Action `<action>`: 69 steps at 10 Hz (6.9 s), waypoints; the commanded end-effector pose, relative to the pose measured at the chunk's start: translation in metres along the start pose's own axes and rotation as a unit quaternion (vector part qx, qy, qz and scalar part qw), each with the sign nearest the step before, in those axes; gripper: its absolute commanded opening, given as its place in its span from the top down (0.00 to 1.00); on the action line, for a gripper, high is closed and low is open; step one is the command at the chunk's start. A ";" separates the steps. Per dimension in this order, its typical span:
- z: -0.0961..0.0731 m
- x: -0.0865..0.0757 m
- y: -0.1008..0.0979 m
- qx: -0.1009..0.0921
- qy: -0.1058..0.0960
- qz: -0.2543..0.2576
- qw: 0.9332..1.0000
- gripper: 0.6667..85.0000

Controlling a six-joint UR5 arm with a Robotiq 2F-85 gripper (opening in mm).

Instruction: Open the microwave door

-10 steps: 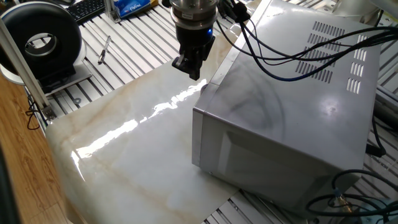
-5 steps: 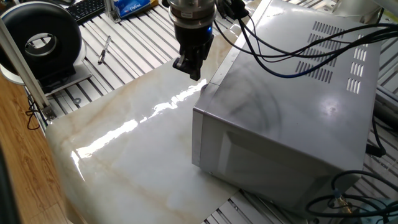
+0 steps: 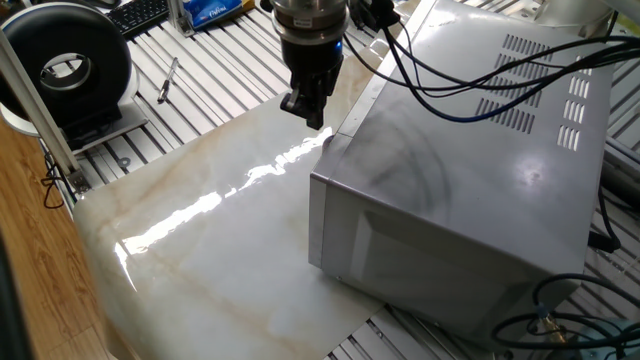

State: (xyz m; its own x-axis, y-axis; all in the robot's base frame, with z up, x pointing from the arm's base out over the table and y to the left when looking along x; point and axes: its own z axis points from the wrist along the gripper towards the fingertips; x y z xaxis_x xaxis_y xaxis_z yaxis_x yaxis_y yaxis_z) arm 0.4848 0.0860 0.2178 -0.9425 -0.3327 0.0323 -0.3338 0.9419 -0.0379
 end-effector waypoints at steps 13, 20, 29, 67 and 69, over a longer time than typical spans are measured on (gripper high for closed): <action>0.013 0.025 0.020 -0.024 0.040 0.004 0.999 0.49; 0.016 0.036 0.014 -0.018 0.053 -0.003 0.998 0.56; 0.016 0.028 0.020 0.000 0.049 0.019 0.999 1.00; 0.008 0.022 0.002 -0.025 0.079 -0.007 0.997 0.51; 0.012 0.021 0.001 -0.023 0.079 -0.004 0.997 0.51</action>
State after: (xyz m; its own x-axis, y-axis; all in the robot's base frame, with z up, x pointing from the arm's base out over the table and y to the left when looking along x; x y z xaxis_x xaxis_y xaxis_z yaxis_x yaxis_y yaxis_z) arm 0.4632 0.0771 0.2097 -0.9209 -0.3391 0.1922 -0.3456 0.9384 -0.0005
